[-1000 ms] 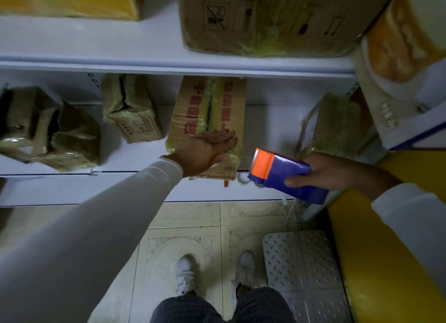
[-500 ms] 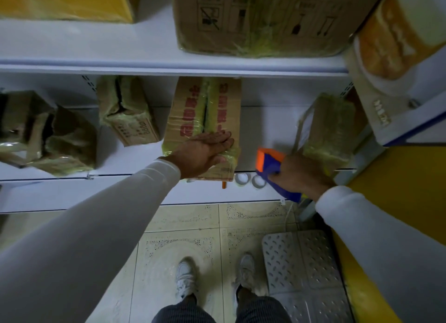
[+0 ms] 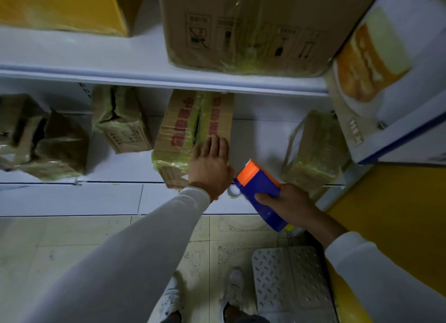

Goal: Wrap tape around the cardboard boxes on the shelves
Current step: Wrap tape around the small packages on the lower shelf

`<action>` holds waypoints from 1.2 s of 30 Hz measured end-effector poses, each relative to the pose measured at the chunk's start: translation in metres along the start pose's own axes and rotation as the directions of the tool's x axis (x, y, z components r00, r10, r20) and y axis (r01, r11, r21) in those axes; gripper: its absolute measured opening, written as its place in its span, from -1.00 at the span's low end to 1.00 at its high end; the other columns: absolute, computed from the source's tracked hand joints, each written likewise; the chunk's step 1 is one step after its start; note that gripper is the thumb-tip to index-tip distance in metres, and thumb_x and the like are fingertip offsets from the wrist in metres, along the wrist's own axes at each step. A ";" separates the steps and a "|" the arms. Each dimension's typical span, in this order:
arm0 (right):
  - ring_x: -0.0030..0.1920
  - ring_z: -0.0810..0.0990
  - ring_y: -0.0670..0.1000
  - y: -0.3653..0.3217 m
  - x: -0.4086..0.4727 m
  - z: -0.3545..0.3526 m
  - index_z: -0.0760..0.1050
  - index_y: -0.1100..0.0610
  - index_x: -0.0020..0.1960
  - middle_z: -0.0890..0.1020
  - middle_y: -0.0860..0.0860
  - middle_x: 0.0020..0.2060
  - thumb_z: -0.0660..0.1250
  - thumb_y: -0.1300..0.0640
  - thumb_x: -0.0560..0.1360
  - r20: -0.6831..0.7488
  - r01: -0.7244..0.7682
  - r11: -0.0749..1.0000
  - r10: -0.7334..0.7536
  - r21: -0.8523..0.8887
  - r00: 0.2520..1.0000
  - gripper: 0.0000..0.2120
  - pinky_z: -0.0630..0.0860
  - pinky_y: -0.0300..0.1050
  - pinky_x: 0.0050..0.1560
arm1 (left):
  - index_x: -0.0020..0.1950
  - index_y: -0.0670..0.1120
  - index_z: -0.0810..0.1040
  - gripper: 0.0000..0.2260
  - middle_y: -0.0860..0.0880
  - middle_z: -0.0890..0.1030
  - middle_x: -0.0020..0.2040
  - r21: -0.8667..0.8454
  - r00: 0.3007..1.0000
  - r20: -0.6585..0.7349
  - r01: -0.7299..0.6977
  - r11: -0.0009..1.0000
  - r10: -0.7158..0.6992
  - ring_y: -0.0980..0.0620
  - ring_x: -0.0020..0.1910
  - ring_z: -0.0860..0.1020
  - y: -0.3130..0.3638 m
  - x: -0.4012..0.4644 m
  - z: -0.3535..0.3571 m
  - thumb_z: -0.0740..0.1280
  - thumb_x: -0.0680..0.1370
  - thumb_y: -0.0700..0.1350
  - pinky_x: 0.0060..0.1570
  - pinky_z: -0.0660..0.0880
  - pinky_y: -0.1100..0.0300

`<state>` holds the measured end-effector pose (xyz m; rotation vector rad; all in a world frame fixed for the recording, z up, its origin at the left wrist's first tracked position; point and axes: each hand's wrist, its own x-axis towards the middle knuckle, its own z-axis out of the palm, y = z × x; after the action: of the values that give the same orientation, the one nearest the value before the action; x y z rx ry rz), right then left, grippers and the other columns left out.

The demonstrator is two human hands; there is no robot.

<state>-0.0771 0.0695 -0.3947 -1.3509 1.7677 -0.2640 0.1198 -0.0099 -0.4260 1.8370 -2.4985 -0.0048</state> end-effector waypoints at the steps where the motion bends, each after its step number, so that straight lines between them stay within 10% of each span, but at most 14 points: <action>1: -0.19 0.64 0.07 0.003 -0.002 0.000 0.56 0.07 -0.09 0.66 0.07 -0.22 0.38 -0.14 0.49 0.016 0.005 1.000 -0.005 0.007 1.000 -0.73 0.47 -0.10 -0.18 | 0.53 -0.14 0.06 -0.35 -0.14 0.17 0.53 -0.017 1.000 -0.002 -0.014 1.000 0.014 -0.10 0.51 0.15 -0.002 0.001 -0.001 0.14 0.55 0.15 0.45 0.10 -0.05; 6: -0.15 0.65 0.04 0.007 -0.019 -0.006 0.57 0.05 -0.08 0.67 0.01 -0.21 0.34 -0.11 0.53 0.057 0.058 0.989 -0.066 0.139 0.996 -0.77 0.47 -0.08 -0.11 | 0.52 0.00 0.19 -0.34 -0.03 0.24 0.52 -0.377 0.973 -0.023 -0.219 0.900 0.228 -0.08 0.44 0.28 -0.042 -0.010 -0.030 0.28 0.51 0.22 0.39 0.25 0.04; 12: -0.13 0.65 0.05 -0.016 -0.042 -0.002 0.59 0.02 -0.11 0.69 -0.04 -0.20 0.36 -0.02 0.53 0.050 0.106 0.964 -0.122 0.244 0.991 -0.87 0.46 -0.13 -0.14 | 0.45 0.01 0.35 -0.45 -0.09 0.28 0.50 -0.277 0.994 -0.049 -0.104 0.955 0.094 -0.20 0.49 0.20 -0.123 -0.045 -0.017 0.15 0.53 0.24 0.33 0.33 -0.22; 22: -0.12 0.66 0.11 -0.092 -0.072 0.078 0.62 0.13 -0.06 0.71 0.08 -0.16 0.40 -0.03 0.50 -0.102 0.091 0.939 -0.060 0.331 0.993 -0.79 0.44 -0.09 -0.13 | 0.53 -0.06 0.18 -0.39 -0.10 0.20 0.53 -0.442 0.976 -0.076 -0.217 0.870 0.205 -0.16 0.49 0.20 -0.142 -0.069 -0.028 0.17 0.55 0.18 0.40 0.28 -0.05; 36: -0.19 0.65 -0.02 -0.189 -0.035 0.191 0.59 0.05 -0.05 0.70 0.01 -0.18 0.39 -0.14 0.37 -0.098 0.190 0.866 -0.163 0.462 0.982 -0.71 0.46 -0.22 -0.20 | 0.45 -0.13 0.30 -0.48 -0.12 0.38 0.42 -0.346 0.993 0.085 0.111 0.932 -0.086 -0.15 0.35 0.38 -0.305 -0.075 -0.026 0.26 0.57 0.11 0.31 0.37 -0.02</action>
<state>0.1924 0.0878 -0.3741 -1.1509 1.4916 -0.7884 0.4337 -0.0292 -0.4100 1.8310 -2.2556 -0.4918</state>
